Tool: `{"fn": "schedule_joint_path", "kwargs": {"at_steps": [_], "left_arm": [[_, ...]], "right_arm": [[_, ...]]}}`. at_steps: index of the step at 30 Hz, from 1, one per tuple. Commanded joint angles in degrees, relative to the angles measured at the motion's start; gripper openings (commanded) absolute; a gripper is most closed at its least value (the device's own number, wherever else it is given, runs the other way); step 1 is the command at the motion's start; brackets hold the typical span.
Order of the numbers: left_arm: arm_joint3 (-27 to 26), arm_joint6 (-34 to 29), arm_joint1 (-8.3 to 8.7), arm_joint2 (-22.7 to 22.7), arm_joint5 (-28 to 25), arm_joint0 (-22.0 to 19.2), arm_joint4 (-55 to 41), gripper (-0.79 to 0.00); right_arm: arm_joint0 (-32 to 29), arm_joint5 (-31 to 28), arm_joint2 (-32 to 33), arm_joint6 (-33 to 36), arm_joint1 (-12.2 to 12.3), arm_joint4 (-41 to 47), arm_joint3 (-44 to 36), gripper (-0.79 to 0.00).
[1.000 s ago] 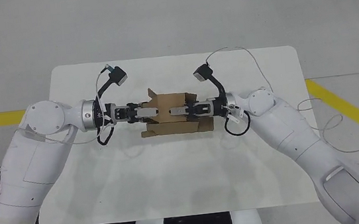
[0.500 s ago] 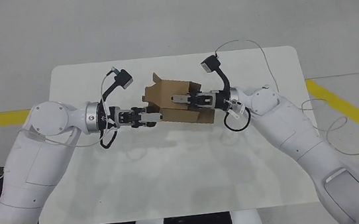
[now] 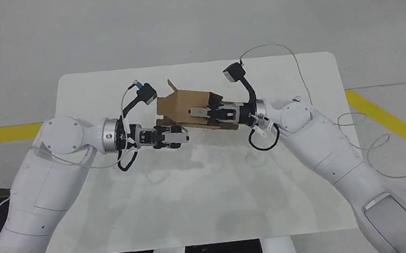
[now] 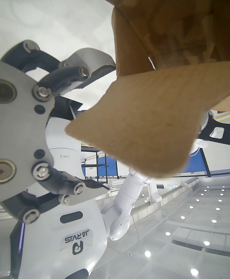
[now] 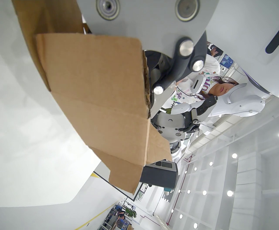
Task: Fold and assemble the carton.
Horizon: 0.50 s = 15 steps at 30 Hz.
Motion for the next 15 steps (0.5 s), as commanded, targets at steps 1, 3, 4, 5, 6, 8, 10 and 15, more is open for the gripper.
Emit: {"fn": "schedule_joint_path", "kwargs": {"at_steps": [1,3,4,5,6,8,10,15], "left_arm": [[0.1,-0.2,-0.05,0.1,-0.1,-0.2,0.1,0.000],[0.3,-0.2,-0.12,0.2,-0.1,-0.3,0.1,0.000],[0.5,-0.2,-0.16,0.2,-0.1,-0.4,0.1,0.000],[0.6,-0.1,-0.20,0.3,-0.1,-0.6,0.1,0.000],[0.8,-0.1,-0.24,0.3,-0.2,-0.7,0.0,0.000],[1.0,0.0,-0.30,0.3,-0.2,-0.8,0.0,0.000],[1.3,0.0,-0.35,0.2,-0.3,-1.0,0.0,0.000],[1.5,-0.2,-0.43,0.2,-0.4,-1.1,0.0,0.000]], "right_arm": [[0.0,0.0,-0.3,0.3,-0.2,0.0,-0.1,-0.785],[0.2,0.2,-0.6,0.9,-0.5,0.2,-0.1,-0.785],[0.2,0.3,-0.7,1.2,-0.7,0.4,0.0,-0.785],[0.3,0.3,-0.9,1.5,-0.8,0.5,0.1,-0.785],[0.3,0.4,-1.1,1.8,-0.9,0.8,0.3,-0.785],[0.3,0.3,-1.4,2.2,-1.2,1.1,0.7,-0.785],[0.4,0.3,-1.6,2.6,-1.5,1.5,1.3,-0.785],[0.7,0.0,-1.8,3.4,-2.1,2.0,2.6,-0.785]]}}
